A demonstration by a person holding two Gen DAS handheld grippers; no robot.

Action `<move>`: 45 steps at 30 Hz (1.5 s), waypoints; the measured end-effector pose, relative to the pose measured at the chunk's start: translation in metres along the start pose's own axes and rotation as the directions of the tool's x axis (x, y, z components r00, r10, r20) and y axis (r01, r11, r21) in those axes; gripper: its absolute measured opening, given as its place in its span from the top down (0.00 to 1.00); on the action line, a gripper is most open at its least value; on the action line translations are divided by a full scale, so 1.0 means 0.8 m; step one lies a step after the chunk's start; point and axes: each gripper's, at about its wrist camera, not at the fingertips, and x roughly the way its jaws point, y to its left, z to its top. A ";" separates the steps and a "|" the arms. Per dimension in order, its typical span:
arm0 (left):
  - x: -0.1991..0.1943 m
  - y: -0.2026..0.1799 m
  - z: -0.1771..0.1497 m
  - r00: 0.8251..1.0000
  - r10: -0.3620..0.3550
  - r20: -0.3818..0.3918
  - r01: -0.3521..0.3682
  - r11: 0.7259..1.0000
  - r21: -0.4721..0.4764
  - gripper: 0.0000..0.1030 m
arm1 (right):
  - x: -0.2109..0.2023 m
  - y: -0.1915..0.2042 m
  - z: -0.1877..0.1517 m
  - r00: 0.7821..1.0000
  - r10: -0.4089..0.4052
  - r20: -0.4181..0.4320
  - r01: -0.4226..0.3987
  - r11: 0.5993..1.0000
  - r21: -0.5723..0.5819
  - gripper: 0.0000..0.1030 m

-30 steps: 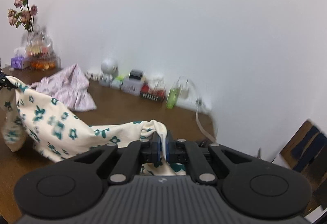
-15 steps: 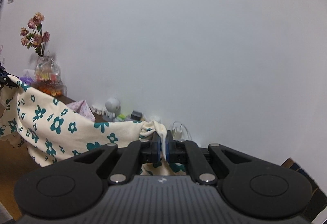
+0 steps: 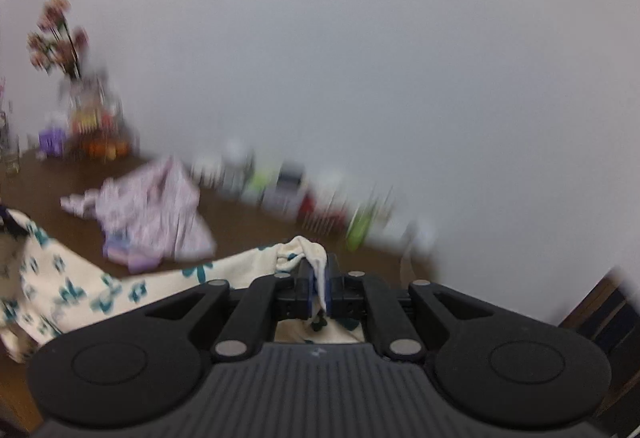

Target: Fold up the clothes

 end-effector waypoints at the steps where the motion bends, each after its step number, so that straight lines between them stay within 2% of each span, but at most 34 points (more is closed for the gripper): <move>1: 0.030 0.005 -0.004 0.999 -0.005 -0.042 0.003 0.999 -0.046 0.91 | 0.037 0.002 -0.007 0.998 0.019 -0.058 -0.018 1.000 0.019 0.94; 2: 0.055 0.010 -0.008 0.997 -0.007 -0.074 0.001 0.996 -0.087 0.91 | 0.075 0.004 -0.021 0.993 0.025 -0.113 -0.019 0.999 0.049 0.89; 3: 0.069 0.017 -0.012 0.997 0.000 -0.082 -0.009 0.993 -0.118 0.85 | 0.102 0.004 -0.033 0.988 0.018 -0.153 -0.008 0.998 0.067 0.80; 4: 0.081 0.025 -0.016 0.996 0.005 -0.087 -0.017 0.989 -0.144 0.71 | 0.129 0.004 -0.045 0.981 0.012 -0.192 0.004 0.996 0.084 0.76; 5: 0.082 0.030 -0.021 0.997 0.003 -0.083 -0.016 0.989 -0.150 0.64 | 0.140 0.000 -0.058 0.980 0.003 -0.198 0.015 0.996 0.090 0.60; 6: 0.072 0.032 -0.026 0.998 -0.007 -0.070 -0.002 0.991 -0.137 0.52 | 0.150 -0.005 -0.070 0.979 -0.006 -0.203 0.026 0.995 0.096 0.44; 8: 0.054 0.034 -0.034 0.999 -0.033 -0.043 0.028 0.994 -0.102 0.38 | 0.150 -0.015 -0.082 0.982 -0.012 -0.187 0.029 0.996 0.089 0.31; 9: 0.045 0.028 -0.037 0.998 -0.058 -0.031 0.057 0.997 -0.061 0.27 | 0.143 -0.023 -0.086 0.984 -0.011 -0.179 0.026 0.996 0.084 0.28; 10: 0.036 0.022 -0.040 0.996 -0.085 -0.020 0.084 0.996 -0.020 0.23 | 0.137 -0.025 -0.092 0.984 -0.009 -0.176 0.023 0.997 0.076 0.27; 12: 0.019 0.003 -0.050 0.988 -0.154 -0.010 0.155 0.986 0.066 0.22 | 0.129 -0.029 -0.099 0.982 0.021 -0.189 -0.009 0.998 0.064 0.25; 15: 0.012 -0.035 -0.071 0.973 -0.227 -0.052 0.233 0.957 0.173 0.22 | 0.122 -0.020 -0.121 0.969 0.085 -0.231 -0.087 0.996 0.004 0.25; 20: 0.049 -0.090 -0.084 0.983 -0.150 -0.108 0.175 0.942 0.287 0.24 | 0.135 0.026 -0.163 0.938 0.099 -0.333 -0.150 0.980 -0.131 0.24; 21: 0.062 -0.094 -0.086 0.984 -0.134 -0.121 0.164 0.943 0.288 0.34 | 0.141 0.031 -0.170 0.933 0.090 -0.347 -0.146 0.979 -0.140 0.24; 22: 0.075 -0.097 -0.088 0.984 -0.118 -0.136 0.154 0.945 0.290 0.65 | 0.145 0.034 -0.175 0.930 0.079 -0.358 -0.138 0.980 -0.142 0.24; 23: 0.086 -0.097 -0.088 0.983 -0.107 -0.152 0.148 0.946 0.289 0.83 | 0.149 0.037 -0.180 0.927 0.072 -0.367 -0.131 0.981 -0.140 0.24; 24: 0.095 -0.095 -0.087 0.980 -0.107 -0.169 0.152 0.948 0.280 0.96 | 0.152 0.037 -0.185 0.924 0.067 -0.376 -0.126 0.983 -0.134 0.25; 25: 0.100 -0.091 -0.085 0.979 -0.111 -0.170 0.154 0.952 0.265 0.97 | 0.155 0.035 -0.190 0.922 0.066 -0.382 -0.121 0.985 -0.123 0.26; 26: 0.101 -0.087 -0.082 0.982 -0.107 -0.158 0.146 0.956 0.256 0.97 | 0.159 0.033 -0.194 0.919 0.065 -0.388 -0.117 0.987 -0.112 0.31; 28: 0.097 -0.077 -0.066 0.989 -0.090 -0.114 0.115 0.965 0.236 0.97 | 0.165 0.028 -0.197 0.918 0.072 -0.391 -0.114 0.990 -0.086 0.58; 29: 0.095 -0.071 -0.056 0.993 -0.082 -0.090 0.100 0.970 0.223 0.97 | 0.168 0.021 -0.198 0.917 0.079 -0.390 -0.110 0.992 -0.059 0.88; 30: 0.094 -0.065 -0.046 0.995 -0.069 -0.066 0.081 0.974 0.209 0.97 | 0.169 0.014 -0.197 0.918 0.087 -0.388 -0.107 0.994 -0.032 0.92; 33: 0.102 -0.035 -0.007 1.000 0.004 -0.005 -0.003 0.989 0.146 0.97 | 0.170 -0.005 -0.195 0.920 0.097 -0.379 -0.098 0.995 0.016 0.93; 36: 0.129 0.002 0.032 0.997 0.071 0.014 -0.072 0.997 0.037 0.97 | 0.174 -0.016 -0.198 0.923 0.076 -0.377 -0.076 0.997 0.015 0.93; 40: 0.190 0.039 0.052 0.992 0.125 -0.032 -0.127 0.988 -0.088 0.97 | 0.177 -0.028 -0.208 0.927 0.080 -0.367 -0.061 0.996 0.063 0.93; 43: 0.235 0.052 0.044 0.989 0.127 -0.077 -0.137 0.979 -0.152 0.96 | 0.177 -0.036 -0.212 0.929 0.099 -0.355 -0.065 0.992 0.106 0.93; 44: 0.246 0.055 0.041 0.989 0.122 -0.086 -0.136 0.976 -0.173 0.95 | 0.178 -0.038 -0.213 0.930 0.101 -0.353 -0.066 0.992 0.111 0.93; 45: 0.255 0.058 0.037 0.988 0.119 -0.098 -0.136 0.971 -0.194 0.89 | 0.178 -0.039 -0.214 0.930 0.104 -0.352 -0.067 0.991 0.115 0.92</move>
